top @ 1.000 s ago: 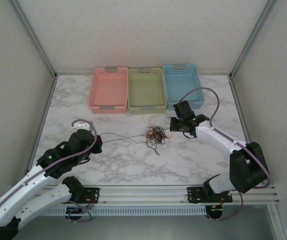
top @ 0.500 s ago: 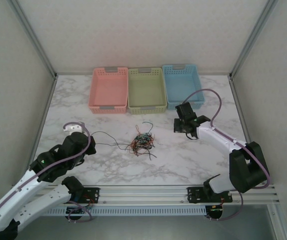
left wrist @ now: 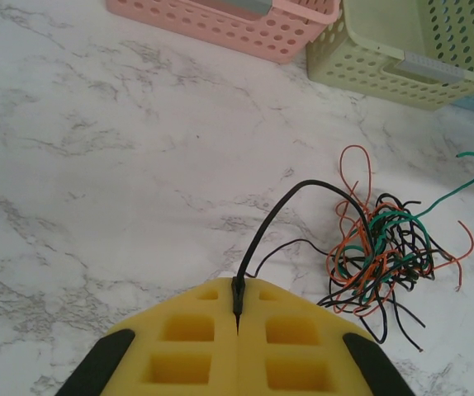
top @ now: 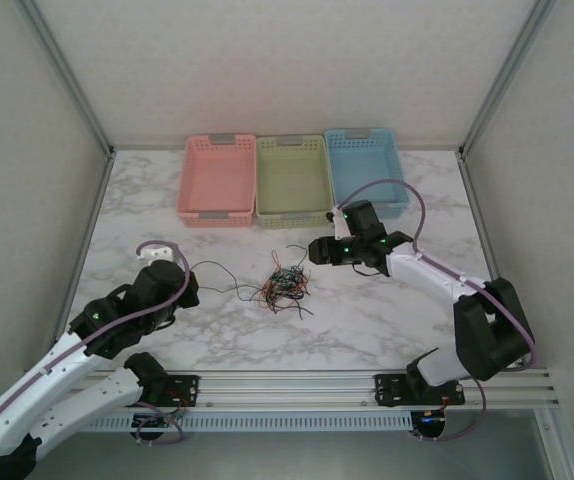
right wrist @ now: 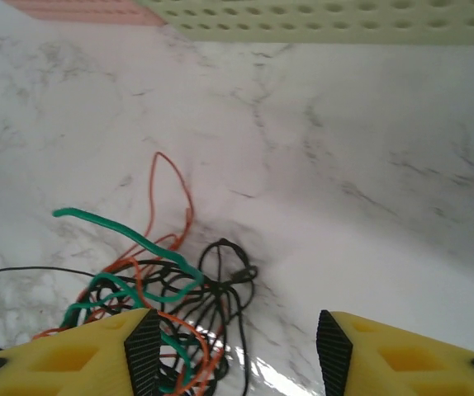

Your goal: Untangle the cables

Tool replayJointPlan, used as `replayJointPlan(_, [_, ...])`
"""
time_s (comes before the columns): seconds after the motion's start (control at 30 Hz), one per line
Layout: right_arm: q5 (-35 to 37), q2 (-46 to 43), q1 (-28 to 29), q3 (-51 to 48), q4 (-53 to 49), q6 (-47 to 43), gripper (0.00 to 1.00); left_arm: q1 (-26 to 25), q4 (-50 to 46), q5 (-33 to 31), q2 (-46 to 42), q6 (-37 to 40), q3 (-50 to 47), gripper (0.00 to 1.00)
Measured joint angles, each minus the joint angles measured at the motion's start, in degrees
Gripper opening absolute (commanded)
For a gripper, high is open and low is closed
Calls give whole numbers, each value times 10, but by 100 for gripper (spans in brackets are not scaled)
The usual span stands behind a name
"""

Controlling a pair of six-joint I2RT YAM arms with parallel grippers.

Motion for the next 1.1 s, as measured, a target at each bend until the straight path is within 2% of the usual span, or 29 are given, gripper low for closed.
replayJointPlan(0.13, [-8,45,12,35,9,-12,55,0,4,1,1,0,0,0])
replayJointPlan(0.2, [-9,63,16,49,9,-20,52,0,4,1,5,2,0,0])
replayJointPlan(0.47, [-12,101,21,77,6,-37,8,0,8,1,11,2,-1,0])
replayJointPlan(0.6, [-11,101,21,77,7,-37,1,0,11,1,10,2,-8,0])
replayJointPlan(0.67, [-9,99,21,75,9,-36,4,0,12,1,10,2,-9,0])
replayJointPlan(0.7, [-8,98,21,73,9,-36,12,0,13,1,10,2,-10,0])
replayJointPlan(0.73, [-7,96,21,70,9,-33,27,0,13,1,11,2,-10,0])
replayJointPlan(0.77, [-7,92,21,66,9,-32,38,0,13,1,11,2,-10,0])
replayJointPlan(0.83, [-7,89,21,64,9,-34,46,0,13,1,13,2,-10,0])
replayJointPlan(0.93, [-8,89,21,64,8,-38,49,0,14,1,17,2,-10,0])
replayJointPlan(1.1, [-7,104,21,72,1,-40,42,0,15,1,22,2,-10,0])
